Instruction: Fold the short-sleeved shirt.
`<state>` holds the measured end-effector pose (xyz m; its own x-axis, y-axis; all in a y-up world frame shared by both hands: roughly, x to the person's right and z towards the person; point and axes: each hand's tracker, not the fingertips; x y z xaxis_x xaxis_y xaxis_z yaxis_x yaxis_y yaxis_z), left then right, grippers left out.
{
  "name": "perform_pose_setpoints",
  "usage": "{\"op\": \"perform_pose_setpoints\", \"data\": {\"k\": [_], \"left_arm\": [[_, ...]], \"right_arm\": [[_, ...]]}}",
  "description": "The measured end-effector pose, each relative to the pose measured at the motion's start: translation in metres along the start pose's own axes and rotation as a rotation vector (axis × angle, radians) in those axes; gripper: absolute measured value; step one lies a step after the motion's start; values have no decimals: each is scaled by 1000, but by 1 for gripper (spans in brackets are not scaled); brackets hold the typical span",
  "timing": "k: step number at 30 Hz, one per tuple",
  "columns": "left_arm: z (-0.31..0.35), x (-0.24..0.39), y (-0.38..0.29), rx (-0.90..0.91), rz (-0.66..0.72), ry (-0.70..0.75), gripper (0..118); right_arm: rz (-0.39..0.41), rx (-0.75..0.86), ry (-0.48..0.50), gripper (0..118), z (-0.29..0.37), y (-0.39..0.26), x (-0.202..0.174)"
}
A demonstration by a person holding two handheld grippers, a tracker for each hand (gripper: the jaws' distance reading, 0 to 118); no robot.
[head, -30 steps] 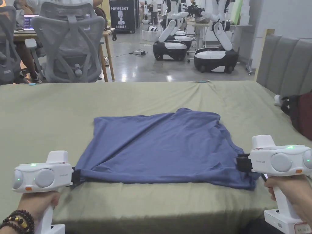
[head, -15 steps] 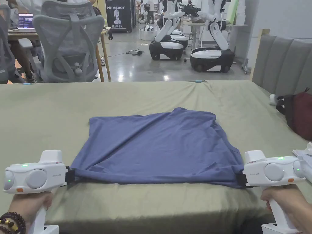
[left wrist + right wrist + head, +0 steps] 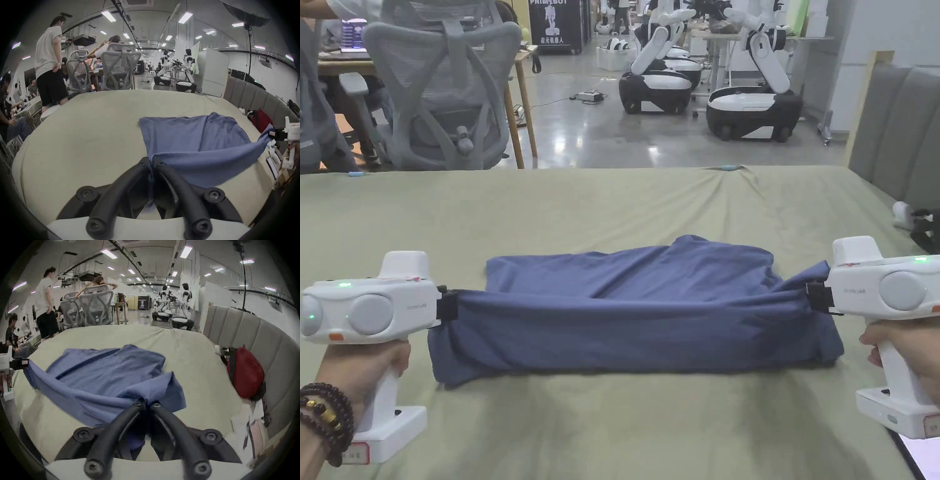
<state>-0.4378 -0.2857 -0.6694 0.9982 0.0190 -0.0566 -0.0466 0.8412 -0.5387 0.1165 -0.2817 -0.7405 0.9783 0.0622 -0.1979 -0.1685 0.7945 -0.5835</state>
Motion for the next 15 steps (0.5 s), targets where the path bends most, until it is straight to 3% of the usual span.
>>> {"op": "perform_pose_setpoints", "data": {"k": [9, 15], "left_arm": [[-147, 7, 3, -205, -81, 51, 2], [-154, 6, -9, -199, -25, 38, 7]], "right_arm": [[32, -121, -22, 4, -141, 24, -3], [17, -178, -33, 5, -158, 14, -2]]}}
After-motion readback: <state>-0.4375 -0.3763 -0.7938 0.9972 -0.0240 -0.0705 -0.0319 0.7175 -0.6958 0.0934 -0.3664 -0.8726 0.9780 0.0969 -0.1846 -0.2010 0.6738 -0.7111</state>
